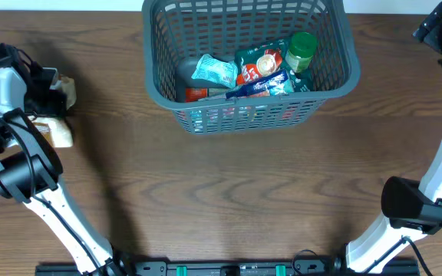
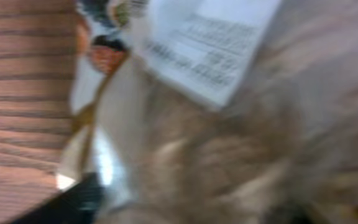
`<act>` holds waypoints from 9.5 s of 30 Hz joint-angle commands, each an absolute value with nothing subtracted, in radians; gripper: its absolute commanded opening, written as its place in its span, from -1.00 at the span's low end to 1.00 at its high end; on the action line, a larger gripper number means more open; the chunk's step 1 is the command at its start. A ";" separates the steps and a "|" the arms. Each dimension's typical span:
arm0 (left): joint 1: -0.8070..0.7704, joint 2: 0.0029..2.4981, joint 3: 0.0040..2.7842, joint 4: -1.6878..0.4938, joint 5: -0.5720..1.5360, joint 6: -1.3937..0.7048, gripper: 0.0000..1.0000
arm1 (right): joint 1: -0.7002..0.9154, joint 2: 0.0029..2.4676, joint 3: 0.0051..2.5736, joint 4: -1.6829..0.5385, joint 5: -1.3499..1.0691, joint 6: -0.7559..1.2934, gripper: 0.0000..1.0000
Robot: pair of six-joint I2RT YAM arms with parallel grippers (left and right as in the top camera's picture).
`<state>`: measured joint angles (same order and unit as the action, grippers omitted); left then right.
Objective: Pack container
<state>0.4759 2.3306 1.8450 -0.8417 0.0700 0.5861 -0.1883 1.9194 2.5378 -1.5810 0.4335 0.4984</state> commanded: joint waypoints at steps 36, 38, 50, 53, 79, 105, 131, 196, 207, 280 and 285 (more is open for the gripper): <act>0.472 1.837 1.849 -0.850 0.177 0.263 -0.90 | -0.193 1.911 2.542 -1.583 0.440 0.516 0.99; 0.470 1.762 1.849 -0.838 0.264 0.252 -0.89 | -0.193 1.911 2.542 -1.583 0.440 0.516 0.99; 0.289 1.423 1.849 -0.661 0.562 0.180 -0.88 | -0.193 1.911 2.542 -1.583 0.440 0.516 0.99; 0.196 1.388 1.849 -0.601 0.561 0.178 -0.89 | -0.193 1.911 2.542 -1.583 0.440 0.516 0.98; -0.337 1.764 1.849 -0.450 0.558 0.460 -0.89 | -0.193 1.911 2.542 -1.583 0.440 0.516 0.99; -0.347 1.921 1.849 -0.524 0.557 0.459 0.97 | -0.193 1.911 2.542 -1.583 0.440 0.516 0.98; -0.321 1.477 1.850 -0.558 -0.625 0.119 0.97 | -0.193 1.911 2.542 -1.583 0.440 0.516 0.99; -0.190 1.480 1.850 -1.287 -0.508 -0.204 0.97 | -0.193 1.911 2.542 -1.583 0.440 0.516 0.99; -0.190 1.294 1.850 -1.286 -0.499 -0.205 0.97 | -0.193 1.911 2.542 -1.583 0.440 0.516 0.99; -0.083 0.072 0.374 -0.551 -0.193 -0.694 0.97 | -0.193 1.911 2.542 -1.583 0.440 0.516 0.99; -0.073 0.061 0.332 -0.546 -0.164 -0.694 0.97 | -0.193 1.911 2.542 -1.583 0.440 0.516 0.99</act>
